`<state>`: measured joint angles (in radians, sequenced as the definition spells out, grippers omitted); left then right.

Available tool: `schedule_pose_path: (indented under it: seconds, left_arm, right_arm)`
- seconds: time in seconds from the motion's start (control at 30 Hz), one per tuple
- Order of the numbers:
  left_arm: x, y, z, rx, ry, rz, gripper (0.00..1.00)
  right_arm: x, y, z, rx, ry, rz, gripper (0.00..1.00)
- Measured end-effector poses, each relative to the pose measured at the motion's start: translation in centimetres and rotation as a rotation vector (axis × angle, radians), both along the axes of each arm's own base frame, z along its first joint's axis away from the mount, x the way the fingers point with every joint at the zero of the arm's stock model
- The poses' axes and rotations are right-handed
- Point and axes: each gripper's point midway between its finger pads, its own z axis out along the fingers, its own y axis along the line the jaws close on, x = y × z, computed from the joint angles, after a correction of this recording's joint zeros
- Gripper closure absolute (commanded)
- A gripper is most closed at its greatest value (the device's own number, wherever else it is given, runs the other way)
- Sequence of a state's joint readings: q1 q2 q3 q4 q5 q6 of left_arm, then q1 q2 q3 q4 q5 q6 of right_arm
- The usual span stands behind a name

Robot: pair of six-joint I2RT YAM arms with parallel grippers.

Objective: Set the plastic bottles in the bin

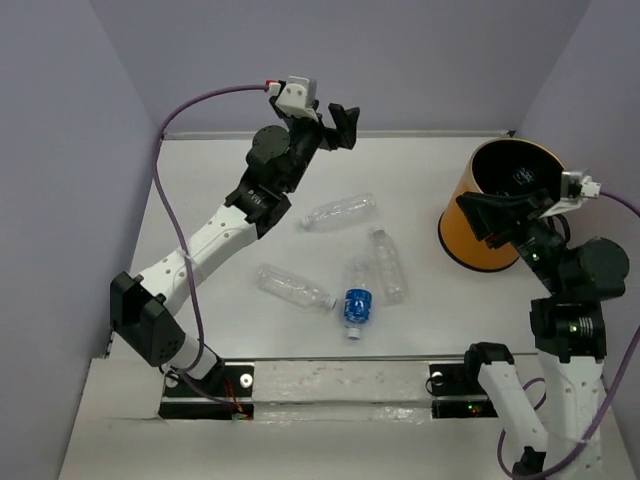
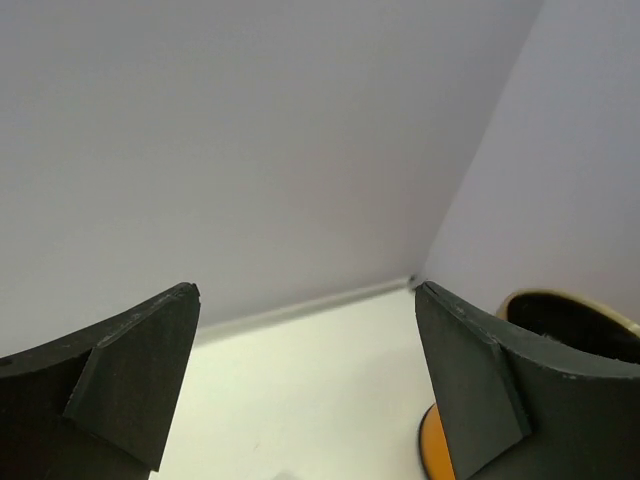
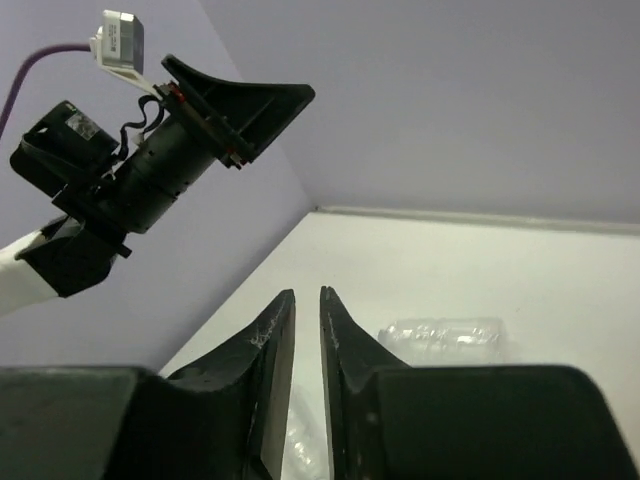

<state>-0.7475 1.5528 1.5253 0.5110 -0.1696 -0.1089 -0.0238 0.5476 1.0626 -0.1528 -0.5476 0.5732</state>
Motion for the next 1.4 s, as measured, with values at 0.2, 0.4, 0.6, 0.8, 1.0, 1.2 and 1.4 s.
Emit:
schedule_pose_path:
  seconds: [0.2,0.4,0.6,0.8,1.0,1.2,1.4]
  left_arm:
    - [2.0,4.3,-18.5,0.340,0.400,0.079,0.01]
    - [1.6,4.3,-29.7,0.657,0.636,0.027,0.01]
    - [4.0,2.3,-31.8,0.801,0.618,-0.034,0.01]
    - [4.3,1.1,-35.2,0.886,0.649,-0.113,0.01]
    - [5.1,-0.5,-38.4,0.925,0.694,-0.174,0.01]
    - [4.9,-0.8,-40.3,0.945,0.729,-0.210,0.05]
    - [4.9,-0.9,-41.6,0.958,0.748,-0.214,0.24]
  right_arm:
    - [5.3,1.9,-8.5,-0.033,0.286,0.122,0.20]
    - [7.7,6.3,-16.7,-0.131,0.540,0.202,0.06]
    - [8.4,9.5,-22.2,-0.294,0.641,0.190,0.05]
    - [10.4,7.8,-26.7,-0.405,0.723,0.053,0.04]
    - [11.7,6.9,-30.5,-0.494,0.798,-0.015,0.04]
    - [12.4,6.3,-34.4,-0.566,0.891,-0.048,0.06]
    - [12.4,6.2,-37.9,-0.616,0.980,-0.049,0.13]
